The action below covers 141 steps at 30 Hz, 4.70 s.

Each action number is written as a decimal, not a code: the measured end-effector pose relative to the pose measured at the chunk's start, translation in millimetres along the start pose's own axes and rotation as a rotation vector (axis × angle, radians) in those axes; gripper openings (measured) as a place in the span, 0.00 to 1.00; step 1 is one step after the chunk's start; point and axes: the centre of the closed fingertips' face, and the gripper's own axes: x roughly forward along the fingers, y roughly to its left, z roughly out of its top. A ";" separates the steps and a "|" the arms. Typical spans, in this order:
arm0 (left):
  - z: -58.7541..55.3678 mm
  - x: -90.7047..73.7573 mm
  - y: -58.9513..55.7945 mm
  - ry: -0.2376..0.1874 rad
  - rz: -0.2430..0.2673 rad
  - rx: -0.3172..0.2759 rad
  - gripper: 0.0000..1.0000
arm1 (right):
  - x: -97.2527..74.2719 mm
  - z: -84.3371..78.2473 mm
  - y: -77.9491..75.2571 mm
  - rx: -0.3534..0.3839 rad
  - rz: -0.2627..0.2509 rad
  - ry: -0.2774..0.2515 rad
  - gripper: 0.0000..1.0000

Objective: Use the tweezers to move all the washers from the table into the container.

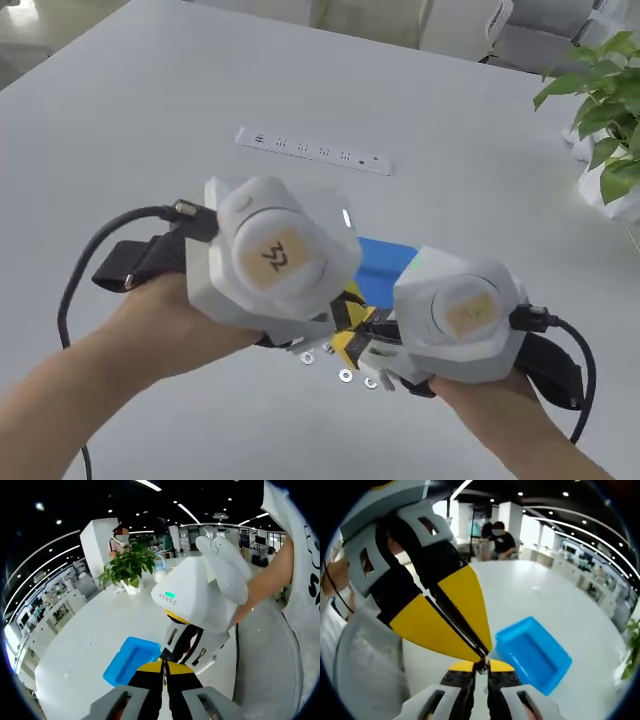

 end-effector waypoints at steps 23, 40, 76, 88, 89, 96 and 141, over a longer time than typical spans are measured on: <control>-1.1 14.4 59.1 -0.031 0.081 0.034 0.00 | 34.8 40.2 -51.4 -0.059 -0.064 -0.038 0.04; -30.9 44.1 67.4 0.016 0.050 -0.016 0.00 | 70.3 18.3 -64.5 -0.036 -0.047 0.024 0.04; -20.7 27.2 61.6 0.028 0.098 -0.002 0.00 | 48.1 28.0 -58.5 -0.049 -0.110 -0.011 0.06; 2.2 -12.7 42.2 -0.037 0.129 -0.028 0.00 | 11.6 47.5 -39.8 -0.027 -0.165 -0.107 0.09; 4.1 -16.3 39.4 -0.046 0.128 -0.030 0.00 | 9.5 48.1 -37.6 -0.032 -0.167 -0.113 0.09; 5.2 -27.9 23.4 -0.059 0.113 -0.028 0.00 | -0.3 47.3 -21.9 -0.033 -0.169 -0.134 0.10; -64.9 6.8 -0.1 0.081 0.015 -0.085 0.00 | 36.0 -10.7 14.0 0.151 -0.044 -0.052 0.10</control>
